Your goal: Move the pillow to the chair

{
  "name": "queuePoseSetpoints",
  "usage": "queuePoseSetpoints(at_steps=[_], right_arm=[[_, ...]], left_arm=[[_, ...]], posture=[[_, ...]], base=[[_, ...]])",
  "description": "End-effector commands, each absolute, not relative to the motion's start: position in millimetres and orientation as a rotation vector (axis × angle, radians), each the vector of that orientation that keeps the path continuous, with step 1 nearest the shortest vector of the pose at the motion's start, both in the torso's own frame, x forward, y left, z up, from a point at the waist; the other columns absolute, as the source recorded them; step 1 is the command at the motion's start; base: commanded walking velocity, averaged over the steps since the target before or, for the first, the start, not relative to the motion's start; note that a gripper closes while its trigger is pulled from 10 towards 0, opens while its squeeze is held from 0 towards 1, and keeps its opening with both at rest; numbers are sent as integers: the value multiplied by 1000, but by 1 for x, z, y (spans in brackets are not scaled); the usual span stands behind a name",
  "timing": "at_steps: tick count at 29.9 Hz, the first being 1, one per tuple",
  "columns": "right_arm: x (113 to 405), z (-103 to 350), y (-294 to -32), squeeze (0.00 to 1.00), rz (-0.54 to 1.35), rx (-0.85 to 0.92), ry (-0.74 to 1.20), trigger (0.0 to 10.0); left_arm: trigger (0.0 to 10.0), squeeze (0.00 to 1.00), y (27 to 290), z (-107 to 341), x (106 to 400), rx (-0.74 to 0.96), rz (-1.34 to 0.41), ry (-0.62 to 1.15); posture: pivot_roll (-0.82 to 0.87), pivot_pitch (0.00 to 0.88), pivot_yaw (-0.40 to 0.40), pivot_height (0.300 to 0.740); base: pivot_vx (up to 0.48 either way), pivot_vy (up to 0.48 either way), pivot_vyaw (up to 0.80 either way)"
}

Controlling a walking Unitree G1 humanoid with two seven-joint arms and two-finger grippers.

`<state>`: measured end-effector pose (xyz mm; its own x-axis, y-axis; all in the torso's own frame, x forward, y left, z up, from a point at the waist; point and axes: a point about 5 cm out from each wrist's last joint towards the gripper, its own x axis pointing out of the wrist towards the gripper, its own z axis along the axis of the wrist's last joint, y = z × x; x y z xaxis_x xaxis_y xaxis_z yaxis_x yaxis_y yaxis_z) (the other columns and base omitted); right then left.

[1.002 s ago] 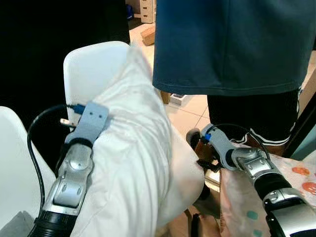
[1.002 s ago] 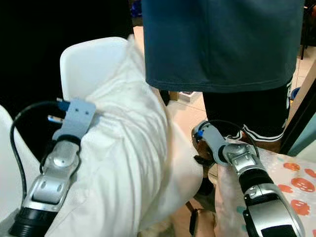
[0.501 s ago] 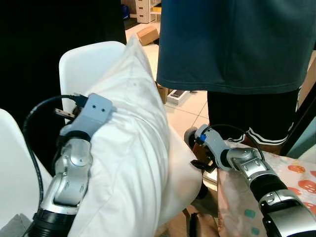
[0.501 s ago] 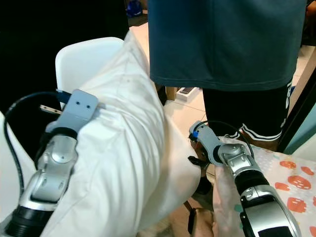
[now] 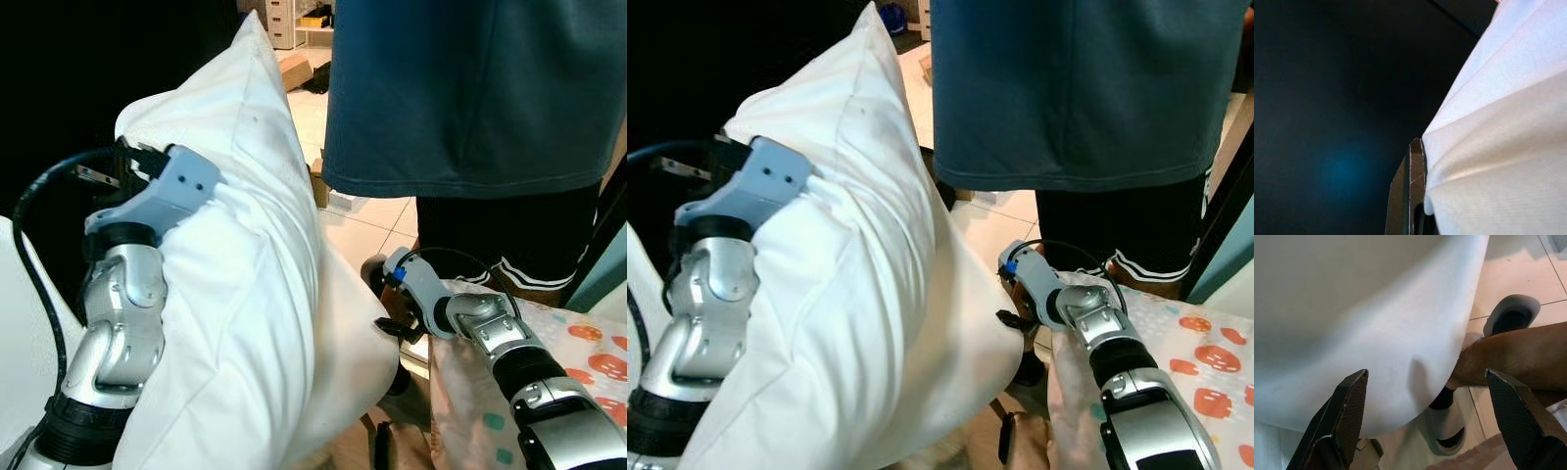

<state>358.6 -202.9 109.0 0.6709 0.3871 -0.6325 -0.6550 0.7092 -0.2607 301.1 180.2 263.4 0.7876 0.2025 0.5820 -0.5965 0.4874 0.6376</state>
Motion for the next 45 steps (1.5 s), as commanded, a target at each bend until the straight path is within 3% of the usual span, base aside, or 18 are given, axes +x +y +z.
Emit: queuePoseSetpoints(at_steps=[1,6,7,10,11,12,13,15,16,19,23,24,28,31,41,43,45], right_arm=[[357,106,-196,0,639,-505,571,10000],[355,102,-194,0,644,-501,579,10000],[354,101,-193,0,645,-504,582,10000],[354,101,-192,0,646,-506,583,10000],[354,101,-190,0,647,-500,579,10000],[354,101,-189,0,648,-496,577,10000],[354,101,-188,0,649,-493,575,10000],[354,100,-187,0,652,-494,578,10000],[353,99,-187,0,652,-497,581,10000],[353,98,-188,0,651,-500,584,10000],[352,96,-191,0,643,-516,598,10000],[352,98,-189,0,644,-517,588,10000],[355,107,-182,0,669,-480,549,10000],[356,115,-182,0,686,-491,549,10000],[354,114,-200,0,627,-532,596,10000],[354,115,-205,0,613,-535,599,10000],[353,115,-207,0,608,-536,602,10000]], left_arm=[[0,0,184,262,300,981,564,-492],[0,0,182,198,313,1085,473,-319],[2510,0,186,170,316,1107,437,-225],[2510,0,190,157,316,1110,424,-176],[4745,0,195,140,316,1087,415,-104],[6078,0,198,128,315,1082,404,-60],[6980,0,201,120,313,1049,399,-16],[7490,0,202,111,312,1034,383,21],[9725,0,202,109,312,1023,363,34],[10000,0,201,107,313,1013,340,42],[10000,0,180,101,318,901,135,30],[10000,0,163,103,319,769,7,14],[10000,0,144,112,318,584,-143,-28],[10000,0,136,113,316,632,-209,-43],[10000,0,148,107,318,759,-159,11],[10000,0,174,113,322,765,-21,82],[10000,0,184,119,324,761,12,89]], posture=[[-65,52,30,560],[-66,63,35,560],[-72,66,42,560],[-76,69,43,560],[-79,73,45,560],[-79,73,45,560],[-80,75,46,560],[-78,80,46,560],[-78,82,46,560],[-76,83,48,560],[-72,85,53,560],[-64,86,53,560],[-65,86,56,560],[-66,85,59,560],[-69,85,55,560],[-72,83,56,560],[-70,82,53,560]], base=[[0,0,0],[0,0,0],[0,0,0],[0,0,0],[0,0,0],[0,0,0],[0,0,0],[0,0,0],[0,0,0],[0,0,0],[0,0,0],[0,0,0],[0,0,0],[0,0,0],[0,0,0],[0,0,0],[0,0,0]])
